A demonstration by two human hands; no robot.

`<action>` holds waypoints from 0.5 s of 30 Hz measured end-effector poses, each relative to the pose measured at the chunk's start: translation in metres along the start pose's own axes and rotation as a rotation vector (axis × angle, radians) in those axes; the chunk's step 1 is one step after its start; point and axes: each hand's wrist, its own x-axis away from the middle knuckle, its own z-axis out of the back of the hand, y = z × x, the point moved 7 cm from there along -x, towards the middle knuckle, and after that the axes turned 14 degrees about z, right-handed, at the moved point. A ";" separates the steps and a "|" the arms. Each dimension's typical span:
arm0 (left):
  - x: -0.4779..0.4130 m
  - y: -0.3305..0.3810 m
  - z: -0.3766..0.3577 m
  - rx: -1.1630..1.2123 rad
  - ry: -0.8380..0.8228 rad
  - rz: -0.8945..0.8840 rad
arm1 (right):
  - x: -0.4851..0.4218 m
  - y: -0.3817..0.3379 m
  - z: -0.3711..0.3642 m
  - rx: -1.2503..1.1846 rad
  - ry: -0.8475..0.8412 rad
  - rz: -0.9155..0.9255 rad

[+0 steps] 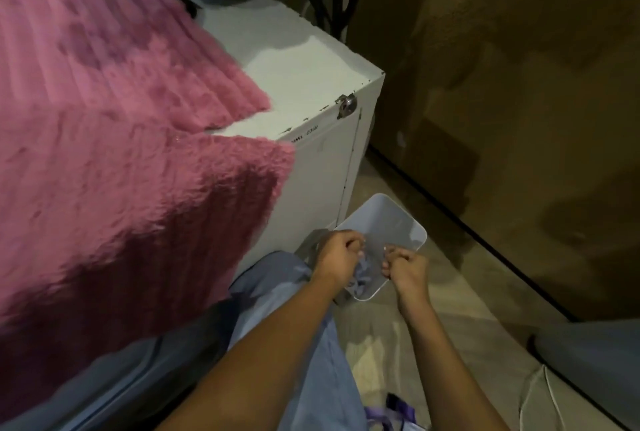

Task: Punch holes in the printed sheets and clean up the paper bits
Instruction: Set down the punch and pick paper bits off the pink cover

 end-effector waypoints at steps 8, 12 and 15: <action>0.000 0.006 0.004 -0.058 0.058 -0.069 | -0.010 0.010 0.004 0.058 0.070 0.009; -0.003 0.002 -0.001 -0.051 0.016 -0.055 | -0.010 0.008 0.000 0.046 0.092 0.036; -0.006 -0.007 -0.007 0.008 -0.007 0.076 | -0.010 0.013 -0.006 -0.200 0.105 -0.108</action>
